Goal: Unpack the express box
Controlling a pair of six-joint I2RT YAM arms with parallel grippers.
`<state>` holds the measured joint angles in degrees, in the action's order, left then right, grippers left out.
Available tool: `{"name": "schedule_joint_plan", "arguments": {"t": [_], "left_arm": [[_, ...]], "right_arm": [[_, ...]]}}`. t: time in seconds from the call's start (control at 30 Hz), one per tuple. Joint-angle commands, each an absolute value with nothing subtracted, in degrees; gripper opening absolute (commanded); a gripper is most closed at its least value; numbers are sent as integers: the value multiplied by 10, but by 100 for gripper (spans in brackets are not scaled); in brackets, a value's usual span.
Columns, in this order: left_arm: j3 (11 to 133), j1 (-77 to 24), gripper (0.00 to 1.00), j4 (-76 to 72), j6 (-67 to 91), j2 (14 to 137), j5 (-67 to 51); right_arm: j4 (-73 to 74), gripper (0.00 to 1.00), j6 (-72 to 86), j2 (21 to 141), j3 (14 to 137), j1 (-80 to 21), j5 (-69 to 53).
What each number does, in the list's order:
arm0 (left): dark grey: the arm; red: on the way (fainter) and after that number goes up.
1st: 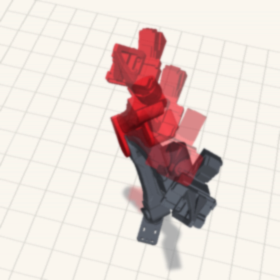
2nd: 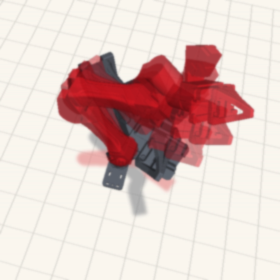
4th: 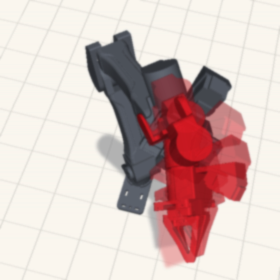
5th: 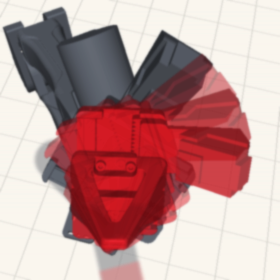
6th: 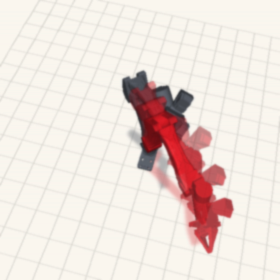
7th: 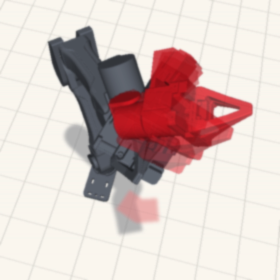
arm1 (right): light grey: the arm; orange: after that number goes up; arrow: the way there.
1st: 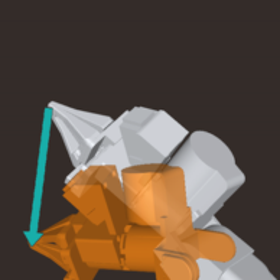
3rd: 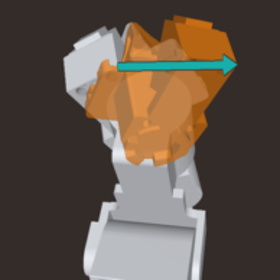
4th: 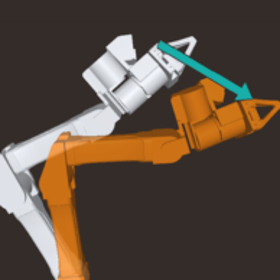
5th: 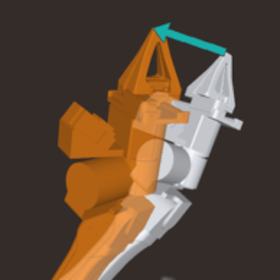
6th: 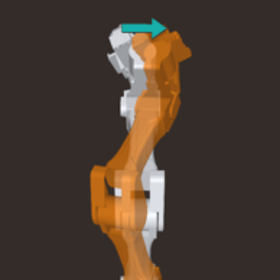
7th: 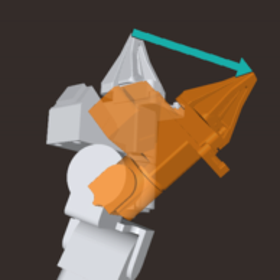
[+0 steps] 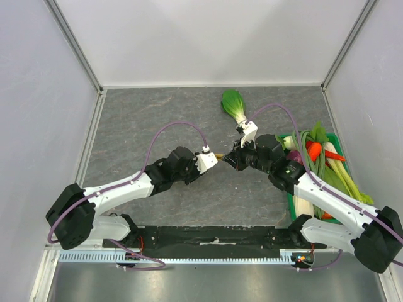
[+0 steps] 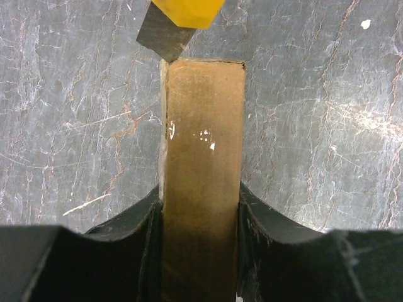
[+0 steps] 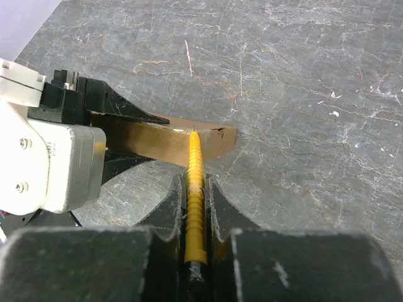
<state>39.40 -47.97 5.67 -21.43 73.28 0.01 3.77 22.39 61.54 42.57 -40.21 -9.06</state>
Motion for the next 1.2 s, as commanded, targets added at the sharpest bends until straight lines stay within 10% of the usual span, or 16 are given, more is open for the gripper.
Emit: {"name": "schedule_joint_plan", "arguments": {"t": [0.0, 1.17], "left_arm": [[379, -461, 12, 134, -154, 774, -2], [396, -441, 6, 147, -152, 815, 11]], "right_arm": [[127, 0, 212, 616, 411, -404, -153], [178, 0, 219, 564, 370, -403, -188]]}}
